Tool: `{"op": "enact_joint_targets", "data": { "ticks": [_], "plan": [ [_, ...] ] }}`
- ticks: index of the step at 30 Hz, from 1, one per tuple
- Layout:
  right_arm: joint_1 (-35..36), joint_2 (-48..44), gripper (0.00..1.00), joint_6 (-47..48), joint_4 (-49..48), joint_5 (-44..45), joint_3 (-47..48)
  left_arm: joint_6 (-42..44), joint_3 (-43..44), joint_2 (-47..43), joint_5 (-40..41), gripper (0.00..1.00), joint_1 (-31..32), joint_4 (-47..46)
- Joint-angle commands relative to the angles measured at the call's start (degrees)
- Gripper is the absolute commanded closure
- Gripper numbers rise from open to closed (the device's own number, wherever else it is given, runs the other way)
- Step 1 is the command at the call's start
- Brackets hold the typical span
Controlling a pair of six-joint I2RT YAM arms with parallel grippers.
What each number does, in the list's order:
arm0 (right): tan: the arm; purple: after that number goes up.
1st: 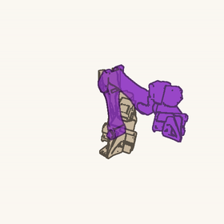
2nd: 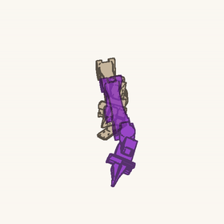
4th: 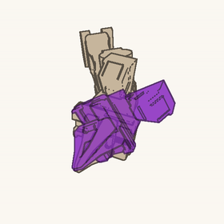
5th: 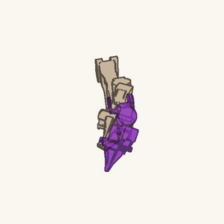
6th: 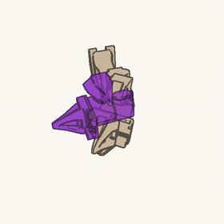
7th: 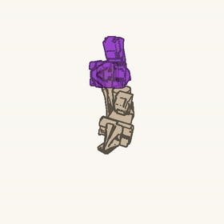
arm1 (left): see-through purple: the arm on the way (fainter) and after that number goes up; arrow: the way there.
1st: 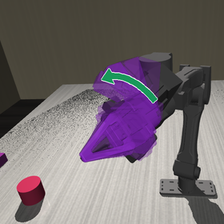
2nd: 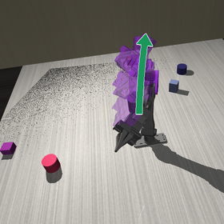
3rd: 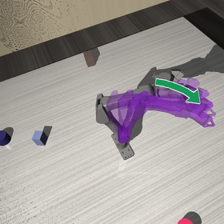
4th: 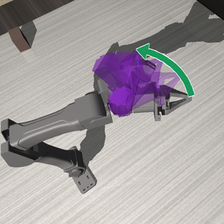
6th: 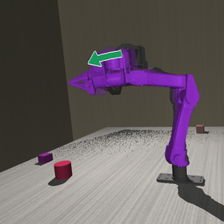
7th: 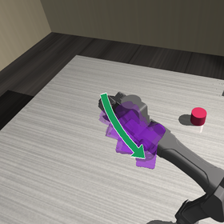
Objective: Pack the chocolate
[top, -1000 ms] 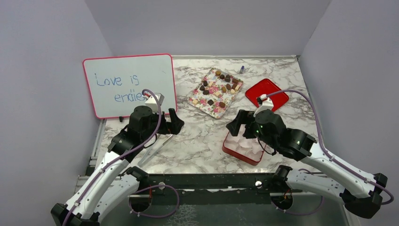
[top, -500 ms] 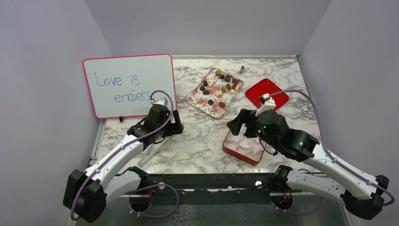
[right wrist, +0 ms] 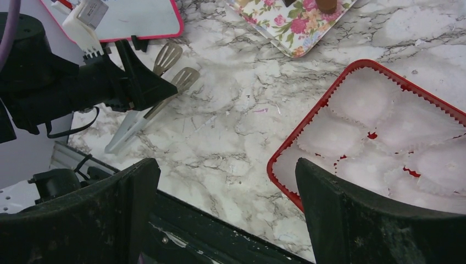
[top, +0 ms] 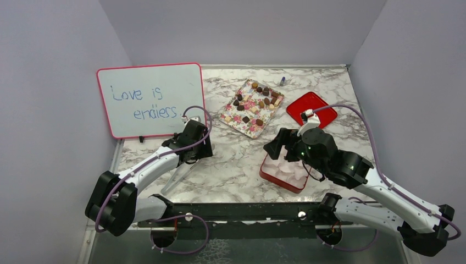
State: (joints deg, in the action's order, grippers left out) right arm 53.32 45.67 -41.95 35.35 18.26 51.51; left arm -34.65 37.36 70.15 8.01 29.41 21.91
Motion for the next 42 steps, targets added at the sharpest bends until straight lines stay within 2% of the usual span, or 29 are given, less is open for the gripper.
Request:
{"op": "enact_joint_targets", "data": {
  "ticks": [1,6,18,36,42],
  "plan": [
    [0.46,-1.3,0.0,1.82,-0.59,-2.45,1.66,0.36,-0.61,-0.17,1.05,0.35,1.02,-2.72],
    [0.44,-1.39,0.0,2.92,-0.05,-5.24,1.65,0.29,-1.99,-1.09,2.96,0.43,3.71,-3.15],
    [0.46,-3.5,0.0,1.76,-1.07,-6.21,1.2,0.73,-2.26,2.47,8.77,0.45,6.21,-3.21],
    [0.47,-5.77,0.0,0.24,-0.82,-4.0,1.12,4.24,9.06,15.34,12.16,0.88,19.38,-3.86],
    [0.42,-6.21,0.0,-0.41,-0.52,-4.63,1.07,3.65,13.15,20.87,10.84,0.93,21.94,-5.46]
  ]
}}
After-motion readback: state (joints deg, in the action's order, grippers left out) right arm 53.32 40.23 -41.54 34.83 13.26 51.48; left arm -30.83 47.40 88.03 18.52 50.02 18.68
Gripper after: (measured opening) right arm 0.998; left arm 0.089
